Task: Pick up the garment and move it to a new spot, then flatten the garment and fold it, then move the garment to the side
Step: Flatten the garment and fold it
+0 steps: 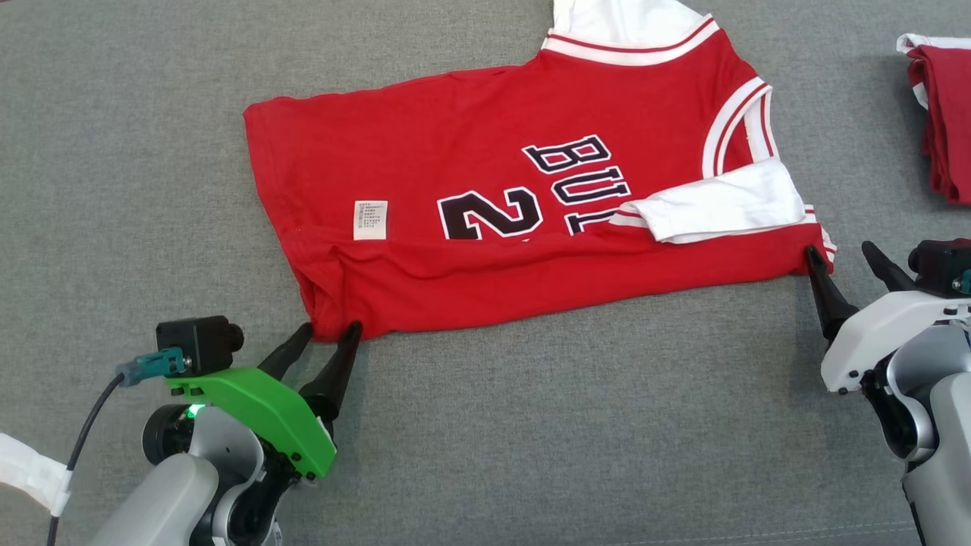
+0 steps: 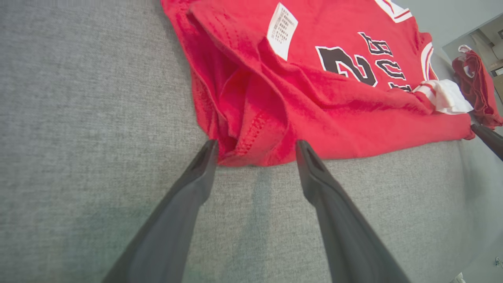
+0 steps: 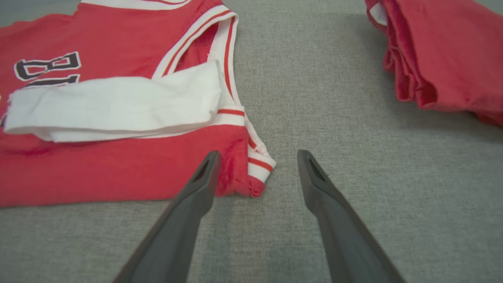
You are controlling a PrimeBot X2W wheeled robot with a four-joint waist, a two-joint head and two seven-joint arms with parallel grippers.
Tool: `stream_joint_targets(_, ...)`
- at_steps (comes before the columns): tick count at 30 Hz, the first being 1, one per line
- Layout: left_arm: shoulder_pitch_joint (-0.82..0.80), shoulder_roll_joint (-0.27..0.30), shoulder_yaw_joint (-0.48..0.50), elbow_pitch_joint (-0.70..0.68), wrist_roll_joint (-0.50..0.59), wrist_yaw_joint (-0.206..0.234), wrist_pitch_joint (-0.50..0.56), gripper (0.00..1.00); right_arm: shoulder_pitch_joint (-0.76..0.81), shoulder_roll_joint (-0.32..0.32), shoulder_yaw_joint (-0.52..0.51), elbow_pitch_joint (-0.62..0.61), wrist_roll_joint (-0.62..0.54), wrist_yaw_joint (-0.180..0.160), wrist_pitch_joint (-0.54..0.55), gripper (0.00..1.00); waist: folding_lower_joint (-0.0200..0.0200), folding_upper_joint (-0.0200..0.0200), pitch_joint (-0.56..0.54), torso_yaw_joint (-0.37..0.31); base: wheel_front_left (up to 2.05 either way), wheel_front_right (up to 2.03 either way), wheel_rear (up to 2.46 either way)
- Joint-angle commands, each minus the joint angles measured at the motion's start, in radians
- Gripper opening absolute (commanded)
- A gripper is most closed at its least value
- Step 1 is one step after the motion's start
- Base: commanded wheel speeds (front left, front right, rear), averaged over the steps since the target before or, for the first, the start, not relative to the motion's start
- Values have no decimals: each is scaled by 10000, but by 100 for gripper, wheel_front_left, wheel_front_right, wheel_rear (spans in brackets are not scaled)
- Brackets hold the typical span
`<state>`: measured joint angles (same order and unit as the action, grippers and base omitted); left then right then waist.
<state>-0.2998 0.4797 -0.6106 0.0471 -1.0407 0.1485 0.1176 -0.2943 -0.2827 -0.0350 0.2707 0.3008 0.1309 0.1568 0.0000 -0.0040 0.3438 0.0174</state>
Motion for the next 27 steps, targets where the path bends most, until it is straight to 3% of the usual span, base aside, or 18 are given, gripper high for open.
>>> stream_joint_targets(1, -170, 23, 29, 36, 104, -48, -1, 100, -136, -17, -9, 50, -44, -7, -29, 100, 0, 40, 15, 2, 0, 0, 0)
stream_joint_targets(7, -448, -140, -57, 354, -92, -243, 223, 100, -317, 63, 89, 362, -4, -5, 66, 100, 0, 40, 118, -33, 0, 0, 0)
stream_joint_targets(8, -474, -155, -73, 440, -136, -289, 256, 92, -368, 79, 138, 437, 7, -7, 97, 100, 0, 40, 138, -49, 0, 0, 0)
stream_joint_targets(9, -505, -176, -77, 530, -184, -359, 287, 54, -431, 82, 209, 505, 18, -5, 169, 100, 0, 40, 160, -62, 0, 0, 0)
stream_joint_targets(10, -532, -195, -102, 627, -221, -437, 310, 34, -492, 93, 299, 582, 66, -5, 211, 100, 0, 40, 176, -72, 0, 0, 0)
stream_joint_targets(11, -559, -205, -113, 737, -237, -511, 315, 0, -547, 98, 385, 660, 136, -7, 286, 100, 0, 40, 190, -77, 0, 0, 0)
stream_joint_targets(15, -670, -221, -124, 1080, -248, -794, 229, 0, -744, 66, 610, 942, 438, -7, 390, 100, 0, 40, 224, -49, 0, 0, 0)
stream_joint_targets(16, -689, -207, -138, 1140, -228, -839, 199, 0, -779, 58, 668, 1003, 499, -5, 403, 90, 0, 40, 214, -34, 0, 0, 0)
stream_joint_targets(17, -709, -197, -135, 1191, -222, -901, 179, 0, -802, 35, 735, 1053, 555, -5, 412, 30, 0, 40, 200, -19, 0, 0, 0)
stream_joint_targets(18, -708, -179, -126, 1226, -235, -960, 149, 0, -811, 25, 812, 1111, 665, -5, 443, 0, 0, 40, 180, -2, 0, 0, 0)
stream_joint_targets(27, 50, 630, -43, 554, -655, -1952, 150, 0, -589, -493, 1085, 891, 2321, -13, 769, 0, 0, 40, -268, 77, 0, 0, 0)
